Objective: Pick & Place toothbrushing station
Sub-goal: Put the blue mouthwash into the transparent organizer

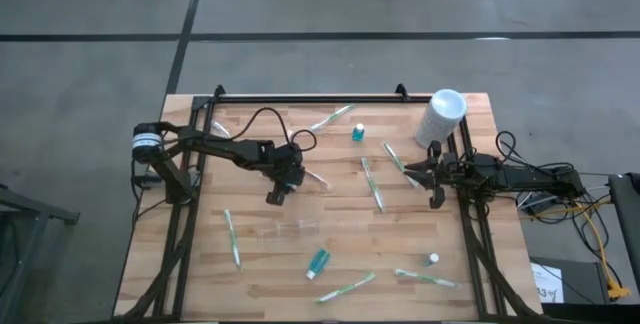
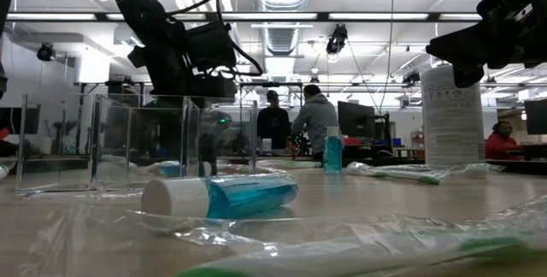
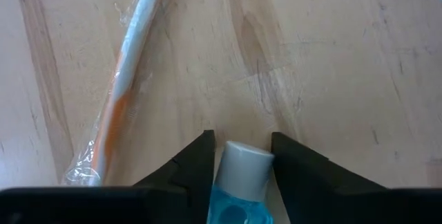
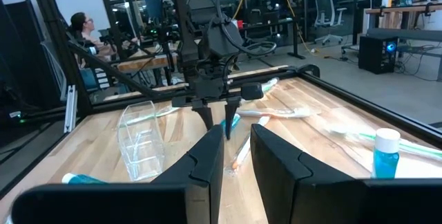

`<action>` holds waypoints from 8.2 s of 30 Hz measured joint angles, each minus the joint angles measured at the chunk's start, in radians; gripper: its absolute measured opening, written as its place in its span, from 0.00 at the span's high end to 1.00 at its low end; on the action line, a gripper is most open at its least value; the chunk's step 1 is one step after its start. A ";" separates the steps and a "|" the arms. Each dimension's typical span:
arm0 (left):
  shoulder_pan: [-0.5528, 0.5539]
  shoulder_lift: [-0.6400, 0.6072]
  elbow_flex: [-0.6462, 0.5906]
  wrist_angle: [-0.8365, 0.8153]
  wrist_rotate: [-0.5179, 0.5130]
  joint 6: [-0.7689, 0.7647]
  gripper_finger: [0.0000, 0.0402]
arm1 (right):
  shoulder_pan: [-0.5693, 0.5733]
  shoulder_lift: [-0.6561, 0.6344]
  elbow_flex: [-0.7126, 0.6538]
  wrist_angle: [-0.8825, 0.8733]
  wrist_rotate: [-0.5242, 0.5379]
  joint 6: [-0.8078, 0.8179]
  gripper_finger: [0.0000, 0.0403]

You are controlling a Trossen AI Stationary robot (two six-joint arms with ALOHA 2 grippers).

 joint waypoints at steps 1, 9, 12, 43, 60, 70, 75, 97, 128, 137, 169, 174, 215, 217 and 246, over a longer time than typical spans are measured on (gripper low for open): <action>0.000 0.000 0.000 0.000 -0.001 0.000 0.66 | 0.000 0.000 0.000 0.000 0.000 0.000 0.83; 0.000 0.000 0.000 0.003 -0.005 0.000 0.69 | 0.000 0.000 0.000 0.000 0.000 0.000 0.83; 0.000 0.000 0.000 0.003 -0.006 0.000 0.70 | 0.000 0.000 0.000 0.000 0.000 0.000 0.83; -0.002 -0.262 0.024 0.031 -0.011 -0.151 0.72 | 0.000 0.001 0.000 0.000 0.000 0.000 0.83; -0.129 -0.619 -0.142 0.427 -0.065 -0.352 0.72 | 0.000 0.000 0.000 0.000 0.000 0.000 0.83; -0.251 -0.726 -0.430 0.886 -0.180 -0.472 0.71 | 0.000 0.000 0.000 0.000 0.000 0.000 0.83; -0.323 -0.719 -0.521 1.025 -0.240 -0.488 0.71 | 0.000 0.000 0.000 0.000 0.000 0.000 0.83; -0.457 -0.368 -0.550 1.353 -0.277 -0.673 0.71 | 0.000 0.000 0.000 0.000 0.000 0.000 0.83; -0.510 -0.194 -0.558 1.371 -0.338 -0.788 0.71 | 0.000 0.000 0.000 0.000 0.000 0.000 0.83; -0.510 -0.189 -0.553 1.372 -0.336 -0.847 0.71 | 0.000 0.000 0.000 0.000 0.000 0.000 0.83; -0.510 -0.120 -0.438 1.307 -0.369 -0.813 0.71 | 0.000 0.000 0.000 0.000 0.000 0.000 0.83; -0.510 -0.075 -0.429 1.342 -0.369 -0.821 0.68 | 0.000 0.000 0.000 0.000 0.000 0.000 0.83; -0.510 -0.414 0.236 -0.168 -0.530 -0.996 0.63 | 0.000 0.000 0.000 0.000 0.000 0.000 0.83; -0.517 -0.390 0.290 -0.255 -0.558 -1.135 0.62 | 0.000 0.001 0.000 0.000 0.000 0.000 0.83; -0.799 -0.136 0.396 -0.367 -0.352 -1.726 0.49 | 0.000 0.000 0.000 0.000 0.000 0.000 0.83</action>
